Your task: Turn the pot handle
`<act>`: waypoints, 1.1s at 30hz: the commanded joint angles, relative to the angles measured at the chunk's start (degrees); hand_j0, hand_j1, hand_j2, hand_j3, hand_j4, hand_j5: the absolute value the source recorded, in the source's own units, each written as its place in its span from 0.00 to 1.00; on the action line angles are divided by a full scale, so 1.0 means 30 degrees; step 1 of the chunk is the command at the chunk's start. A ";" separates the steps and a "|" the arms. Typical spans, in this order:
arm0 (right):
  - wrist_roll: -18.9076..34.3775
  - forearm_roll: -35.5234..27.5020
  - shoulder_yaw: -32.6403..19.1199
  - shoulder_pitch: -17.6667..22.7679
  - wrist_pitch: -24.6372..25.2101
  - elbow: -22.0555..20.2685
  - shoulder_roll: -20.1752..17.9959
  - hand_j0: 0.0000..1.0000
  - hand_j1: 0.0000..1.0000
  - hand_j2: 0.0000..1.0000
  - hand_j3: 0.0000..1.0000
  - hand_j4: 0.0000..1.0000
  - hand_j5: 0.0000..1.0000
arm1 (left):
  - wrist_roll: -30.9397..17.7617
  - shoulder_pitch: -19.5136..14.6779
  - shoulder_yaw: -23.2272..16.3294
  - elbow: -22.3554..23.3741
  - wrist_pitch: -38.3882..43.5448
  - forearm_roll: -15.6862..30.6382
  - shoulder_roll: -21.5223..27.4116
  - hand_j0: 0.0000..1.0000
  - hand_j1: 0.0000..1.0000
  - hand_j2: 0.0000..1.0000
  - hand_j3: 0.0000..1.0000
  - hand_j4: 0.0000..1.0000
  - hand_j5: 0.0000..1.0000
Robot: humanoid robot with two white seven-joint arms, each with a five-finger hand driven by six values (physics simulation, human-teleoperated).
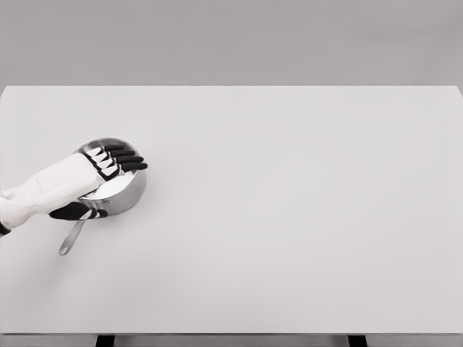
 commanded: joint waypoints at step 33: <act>0.0004 0.0003 0.0001 0.0000 -0.0001 0.0001 0.0000 1.00 1.00 1.00 1.00 1.00 1.00 | -0.0093 -0.1523 -0.1453 -0.0006 0.0033 -0.1242 0.1124 1.00 1.00 1.00 1.00 1.00 1.00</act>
